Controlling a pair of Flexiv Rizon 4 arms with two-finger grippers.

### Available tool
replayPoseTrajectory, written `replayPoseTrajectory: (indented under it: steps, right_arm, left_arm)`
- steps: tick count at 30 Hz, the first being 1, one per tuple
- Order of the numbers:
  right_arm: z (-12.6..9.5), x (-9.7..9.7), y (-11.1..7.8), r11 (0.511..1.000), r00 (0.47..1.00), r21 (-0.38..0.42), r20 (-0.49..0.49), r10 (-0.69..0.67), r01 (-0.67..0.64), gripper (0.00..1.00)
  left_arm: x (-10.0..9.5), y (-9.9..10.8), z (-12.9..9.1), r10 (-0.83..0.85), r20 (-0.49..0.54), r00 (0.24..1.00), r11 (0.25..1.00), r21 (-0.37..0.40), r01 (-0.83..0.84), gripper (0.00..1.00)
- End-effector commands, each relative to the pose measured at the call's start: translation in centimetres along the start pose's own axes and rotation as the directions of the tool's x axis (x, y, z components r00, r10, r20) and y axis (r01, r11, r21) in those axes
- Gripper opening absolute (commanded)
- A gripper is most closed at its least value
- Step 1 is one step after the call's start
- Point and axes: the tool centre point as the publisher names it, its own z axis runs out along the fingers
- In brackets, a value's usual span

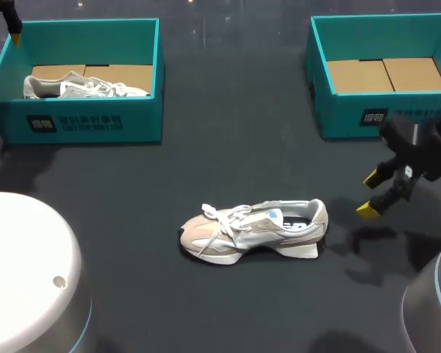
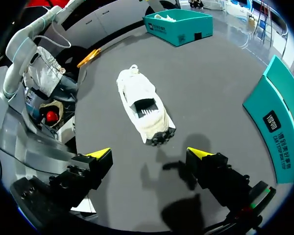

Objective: Take the shoe out of the shoebox, open the shoe tongue, remove and reinsert the insole, then place the shoe into the shoebox

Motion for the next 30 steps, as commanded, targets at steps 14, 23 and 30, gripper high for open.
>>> replayPoseTrajectory:
  steps: [14, 23, 30]
  right_arm:
    - [3.0, -2.5, -4.4, 0.908, 0.994, -0.409, -0.024, -0.108, 0.089, 1.00]
    - [3.0, -2.6, -5.0, 0.898, 0.990, -0.423, -0.019, -0.138, 0.117, 1.00]
    - [3.6, -3.0, -5.3, 0.892, 0.989, -0.431, -0.007, -0.151, 0.133, 1.00]
  left_arm:
    - [0.1, 0.0, -0.1, 0.001, -0.001, 1.000, 1.000, 0.000, -0.001, 1.00]
    - [0.1, 0.0, -0.1, 0.001, -0.001, 1.000, 1.000, 0.000, -0.001, 1.00]
    - [0.1, 0.0, -0.1, 0.001, -0.001, 1.000, 1.000, 0.000, -0.001, 1.00]
